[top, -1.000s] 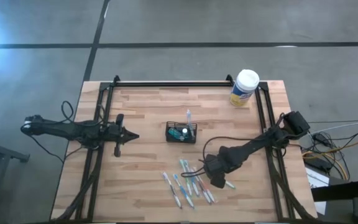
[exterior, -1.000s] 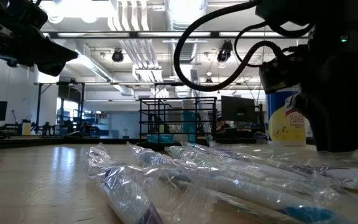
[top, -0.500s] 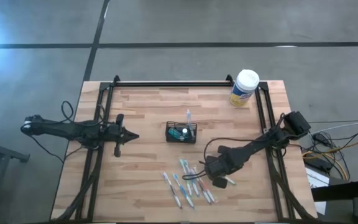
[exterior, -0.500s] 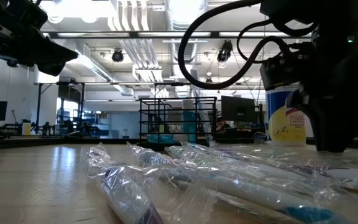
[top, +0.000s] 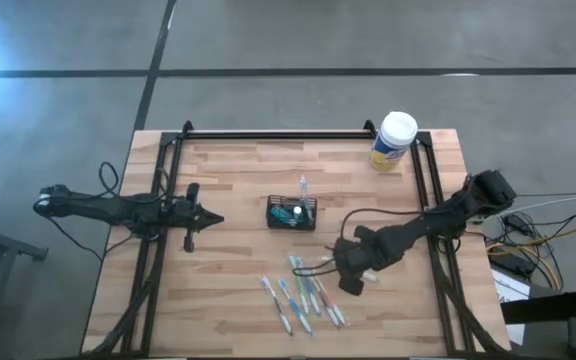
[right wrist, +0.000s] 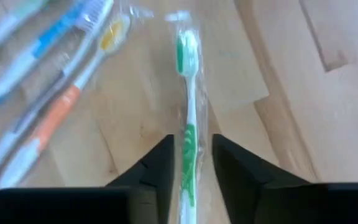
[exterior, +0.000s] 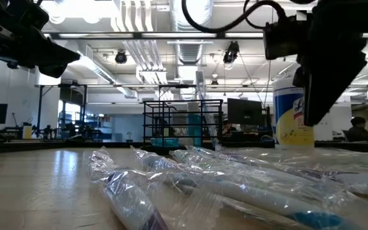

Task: Pick & Place toothbrushing station
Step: Put the right green toothbrush into the black wire organizer

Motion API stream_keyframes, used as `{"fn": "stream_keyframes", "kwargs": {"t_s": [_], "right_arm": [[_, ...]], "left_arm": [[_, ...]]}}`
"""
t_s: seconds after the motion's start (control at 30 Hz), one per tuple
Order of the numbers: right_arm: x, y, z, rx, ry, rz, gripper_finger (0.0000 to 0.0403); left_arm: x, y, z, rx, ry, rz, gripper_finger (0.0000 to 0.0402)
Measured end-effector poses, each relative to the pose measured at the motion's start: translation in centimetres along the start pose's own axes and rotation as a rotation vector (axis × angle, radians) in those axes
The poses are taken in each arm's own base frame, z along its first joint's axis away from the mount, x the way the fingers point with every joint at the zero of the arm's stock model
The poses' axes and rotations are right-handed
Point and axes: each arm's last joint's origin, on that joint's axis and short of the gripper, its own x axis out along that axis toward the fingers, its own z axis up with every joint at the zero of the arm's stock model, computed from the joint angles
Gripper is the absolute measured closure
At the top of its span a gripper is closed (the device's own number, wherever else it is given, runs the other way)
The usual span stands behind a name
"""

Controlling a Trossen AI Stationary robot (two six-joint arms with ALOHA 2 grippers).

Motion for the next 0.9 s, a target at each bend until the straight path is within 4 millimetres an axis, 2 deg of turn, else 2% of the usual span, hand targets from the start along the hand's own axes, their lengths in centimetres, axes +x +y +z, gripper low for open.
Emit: {"fn": "stream_keyframes", "kwargs": {"t_s": [0.13,0.33,0.57,0.7,0.9], "right_arm": [[0.5,0.1,-0.2,-0.007,0.026,-0.009,0.0242],[2.9,0.1,-0.6,-0.011,0.117,-0.062,0.0183],[5.6,0.2,-1.1,-0.051,0.196,-0.124,0.0162],[6.1,0.2,-1.2,-0.058,0.212,-0.130,0.0193],[4.7,0.2,-0.9,-0.065,0.172,-0.083,0.0309]], "left_arm": [[0.0,0.0,0.0,0.000,0.000,0.000,0.0390],[0.0,0.0,0.0,0.000,0.000,0.000,0.0390],[0.0,0.0,0.0,0.001,0.000,0.000,0.0390],[0.0,0.0,0.0,0.000,0.000,0.000,0.0390],[0.0,0.0,0.0,0.000,0.000,0.000,0.0390]]}}
